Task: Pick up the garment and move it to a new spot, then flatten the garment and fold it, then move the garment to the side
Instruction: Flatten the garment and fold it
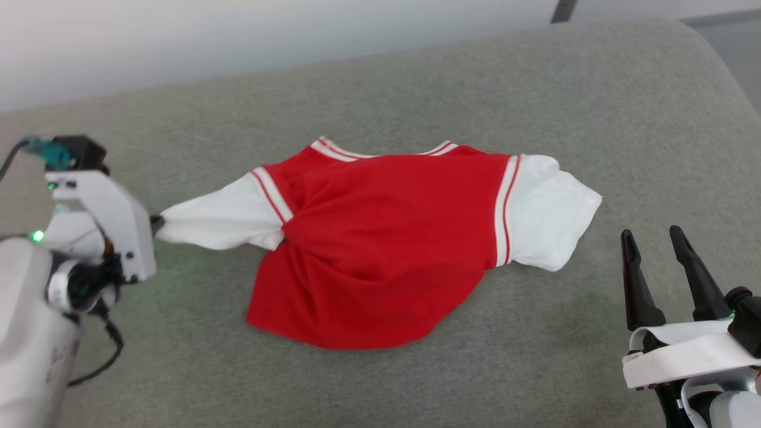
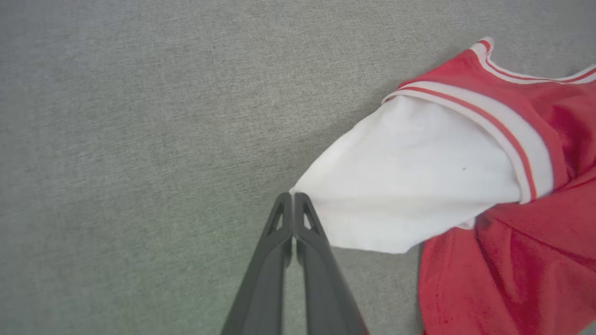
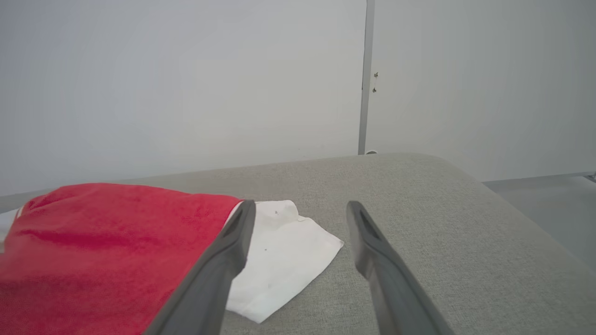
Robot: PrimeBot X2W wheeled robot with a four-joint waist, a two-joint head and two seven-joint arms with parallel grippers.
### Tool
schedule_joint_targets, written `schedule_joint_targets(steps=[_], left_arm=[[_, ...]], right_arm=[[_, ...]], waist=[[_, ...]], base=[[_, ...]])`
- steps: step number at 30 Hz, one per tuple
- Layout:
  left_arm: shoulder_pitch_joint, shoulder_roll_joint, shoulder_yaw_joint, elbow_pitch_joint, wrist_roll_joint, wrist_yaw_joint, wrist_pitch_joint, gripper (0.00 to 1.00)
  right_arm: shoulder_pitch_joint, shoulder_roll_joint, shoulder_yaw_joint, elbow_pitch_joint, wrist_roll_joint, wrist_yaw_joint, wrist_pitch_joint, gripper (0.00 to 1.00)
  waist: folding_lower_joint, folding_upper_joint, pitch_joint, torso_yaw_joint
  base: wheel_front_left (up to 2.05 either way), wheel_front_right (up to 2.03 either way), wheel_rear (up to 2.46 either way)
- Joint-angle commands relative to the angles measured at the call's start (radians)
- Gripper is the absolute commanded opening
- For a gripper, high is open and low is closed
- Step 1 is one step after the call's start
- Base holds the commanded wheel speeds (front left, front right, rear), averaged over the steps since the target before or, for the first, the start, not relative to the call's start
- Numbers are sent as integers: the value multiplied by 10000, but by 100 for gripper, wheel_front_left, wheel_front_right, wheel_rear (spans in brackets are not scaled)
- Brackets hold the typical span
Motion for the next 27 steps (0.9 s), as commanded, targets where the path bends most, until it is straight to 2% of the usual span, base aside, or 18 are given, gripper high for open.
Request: schedule_joint_targets(steps=[1,12,21,22,25,26,27], left_arm=[[305,145,87,-138,-66,133,-57,0],[2327,1042,725,-1170,-258,958,-391,0],[2965,815,767,-971,-424,744,-1006,0],[2914,762,739,-885,-377,668,-1156,14],[2719,566,672,-501,-359,458,-1476,18],[2631,547,640,-383,-298,390,-1611,35],[2546,528,622,-240,-247,334,-1749,39]], right_arm=[[169,-43,-37,-48,-45,-6,49,100],[455,-143,-105,-230,-36,-6,374,100],[602,-192,-14,-335,11,-6,598,100],[599,-202,10,-342,20,-6,592,100],[581,-253,77,-339,69,-6,627,100],[576,-264,96,-343,86,-6,648,100],[575,-277,117,-347,99,-6,663,100]], waist=[[0,0,-281,307],[0,0,-798,673],[0,0,-1069,720],[0,0,-1089,713],[0,0,-1174,689],[0,0,-1202,679],[0,0,-1227,669]], base=[[0,0,0],[0,0,0],[0,0,0],[0,0,0],[0,0,0],[0,0,0],[0,0,0]])
